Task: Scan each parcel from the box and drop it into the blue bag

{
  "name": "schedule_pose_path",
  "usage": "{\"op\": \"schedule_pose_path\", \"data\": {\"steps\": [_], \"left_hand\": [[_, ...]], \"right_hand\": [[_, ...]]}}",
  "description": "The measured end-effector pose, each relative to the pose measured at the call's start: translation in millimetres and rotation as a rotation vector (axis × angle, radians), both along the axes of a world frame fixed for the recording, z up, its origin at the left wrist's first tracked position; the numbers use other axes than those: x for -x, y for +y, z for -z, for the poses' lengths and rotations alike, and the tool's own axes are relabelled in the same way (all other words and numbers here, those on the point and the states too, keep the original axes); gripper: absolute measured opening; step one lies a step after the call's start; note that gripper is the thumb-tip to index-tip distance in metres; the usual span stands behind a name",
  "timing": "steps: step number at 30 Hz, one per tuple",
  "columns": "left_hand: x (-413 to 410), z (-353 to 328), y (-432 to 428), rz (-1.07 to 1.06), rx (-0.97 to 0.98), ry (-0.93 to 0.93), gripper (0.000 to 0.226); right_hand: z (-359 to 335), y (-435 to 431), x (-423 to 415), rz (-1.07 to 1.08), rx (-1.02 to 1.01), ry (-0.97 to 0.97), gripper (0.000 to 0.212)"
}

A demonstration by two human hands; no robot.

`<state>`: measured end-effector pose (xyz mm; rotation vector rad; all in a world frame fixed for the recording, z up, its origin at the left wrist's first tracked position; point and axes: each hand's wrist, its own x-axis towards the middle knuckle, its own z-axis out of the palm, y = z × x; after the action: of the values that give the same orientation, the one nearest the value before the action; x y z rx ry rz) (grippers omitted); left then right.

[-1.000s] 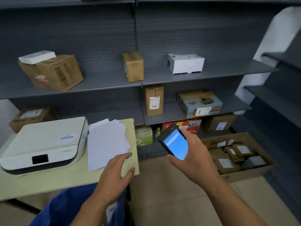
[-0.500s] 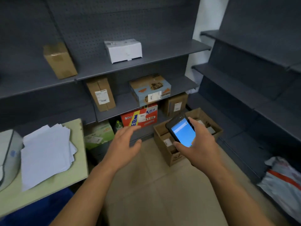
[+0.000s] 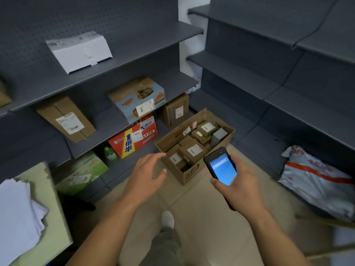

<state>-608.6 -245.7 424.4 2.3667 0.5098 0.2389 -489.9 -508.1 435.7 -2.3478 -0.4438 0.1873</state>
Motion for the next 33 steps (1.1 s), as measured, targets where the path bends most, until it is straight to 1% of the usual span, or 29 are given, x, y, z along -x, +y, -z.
{"op": "schedule_pose_path", "data": {"steps": [6,12,18,21,25,33], "left_hand": [[-69.8,22.3,55.9,0.066,0.108,0.032,0.048],[-137.1,26.2,121.7,0.121,0.135,-0.002,0.047],[-175.4,33.9,176.8,0.197,0.042,0.050,0.051],[-188.4,39.3,191.3,0.236,0.009,0.087,0.053],[-204.7,43.9,204.4,0.257,0.025,0.108,0.053],[-235.7,52.4,205.8,0.274,0.046,0.123,0.052]], "right_hand": [[6.5,41.1,-50.3,0.070,0.038,0.033,0.091],[2.8,101.5,-104.3,0.128,0.105,0.023,0.092],[8.4,156.0,-140.9,0.157,0.124,0.010,0.092],[14.7,169.7,-148.9,0.155,0.154,0.038,0.093],[20.5,180.7,-163.0,0.169,0.179,0.069,0.093],[30.1,201.4,-200.2,0.159,0.105,0.119,0.090]]}}
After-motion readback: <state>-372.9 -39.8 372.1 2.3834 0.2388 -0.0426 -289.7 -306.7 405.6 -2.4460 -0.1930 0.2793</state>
